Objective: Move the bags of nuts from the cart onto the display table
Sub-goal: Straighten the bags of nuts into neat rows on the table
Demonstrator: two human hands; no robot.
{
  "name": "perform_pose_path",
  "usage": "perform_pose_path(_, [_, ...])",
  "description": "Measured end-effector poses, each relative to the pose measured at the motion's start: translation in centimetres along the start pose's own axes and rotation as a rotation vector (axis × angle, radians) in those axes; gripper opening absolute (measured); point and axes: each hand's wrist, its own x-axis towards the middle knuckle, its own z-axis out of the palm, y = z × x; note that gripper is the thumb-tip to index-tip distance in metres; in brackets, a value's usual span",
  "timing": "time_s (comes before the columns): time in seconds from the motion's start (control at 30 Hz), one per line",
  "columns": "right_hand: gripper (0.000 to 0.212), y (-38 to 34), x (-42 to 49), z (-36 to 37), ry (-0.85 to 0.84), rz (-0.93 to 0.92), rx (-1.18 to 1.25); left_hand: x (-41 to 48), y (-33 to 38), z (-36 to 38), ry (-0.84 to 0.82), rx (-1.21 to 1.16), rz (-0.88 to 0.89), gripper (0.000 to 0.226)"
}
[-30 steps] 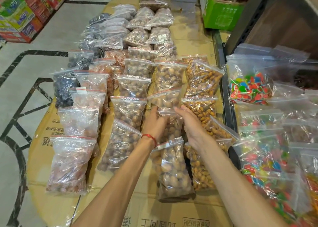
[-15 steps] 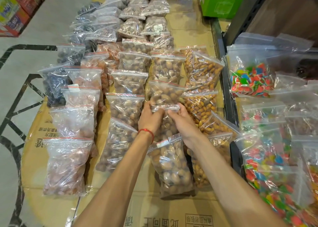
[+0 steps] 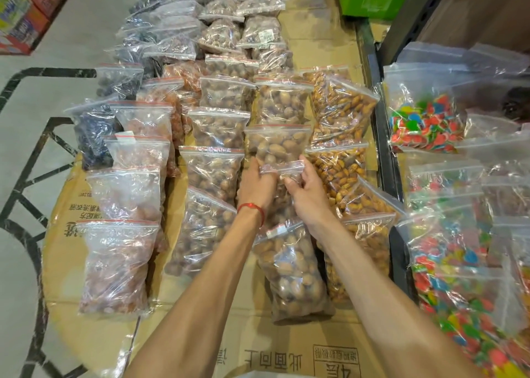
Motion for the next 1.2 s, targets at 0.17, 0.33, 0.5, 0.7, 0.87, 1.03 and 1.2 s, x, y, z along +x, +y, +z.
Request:
perform_pose_path(0.17, [0.069, 0.4, -0.3, 0.1, 0.010, -0.091, 0.001, 0.4, -1.3, -0.3, 0.013, -0.164, 0.036, 0.094])
perform_pose_path(0.33, [0.067, 0.1, 0.1, -0.3, 0.047, -0.127, 0.015, 1.6, -1.9, 0.2, -0.027, -0.239, 0.097, 0.089])
perform_pose_path(0.5, [0.066, 0.8, 1.1, -0.4, 0.025, -0.083, 0.011, 2.1, -1.7, 0.4, -0.048, -0.042, 0.132, 0.089])
perform_pose_path(0.7, [0.064, -0.8, -0.9, -1.0, 0.094, -0.043, 0.013, -2.7, 1.3, -0.8, 0.014, 0.183, 0.260, 0.083])
perform_pose_path(0.87, [0.056, -1.8, -6.7, -2.3, 0.073, -0.154, -0.067, -8.1, -0.1, -2.8, 0.084, 0.275, 0.399, 0.063])
perform_pose_path(1.03, [0.044, 2.9, -12.2, -3.6, 0.047, -0.164, -0.258, -12.0, -3.5, -4.1, 0.033, 0.197, 0.337, 0.035])
perform_pose_path(1.2, [0.052, 6.5, -14.1, -3.9, 0.047, -0.133, -0.321, -15.2, -8.8, -2.5, 0.084, 0.306, 0.240, 0.029])
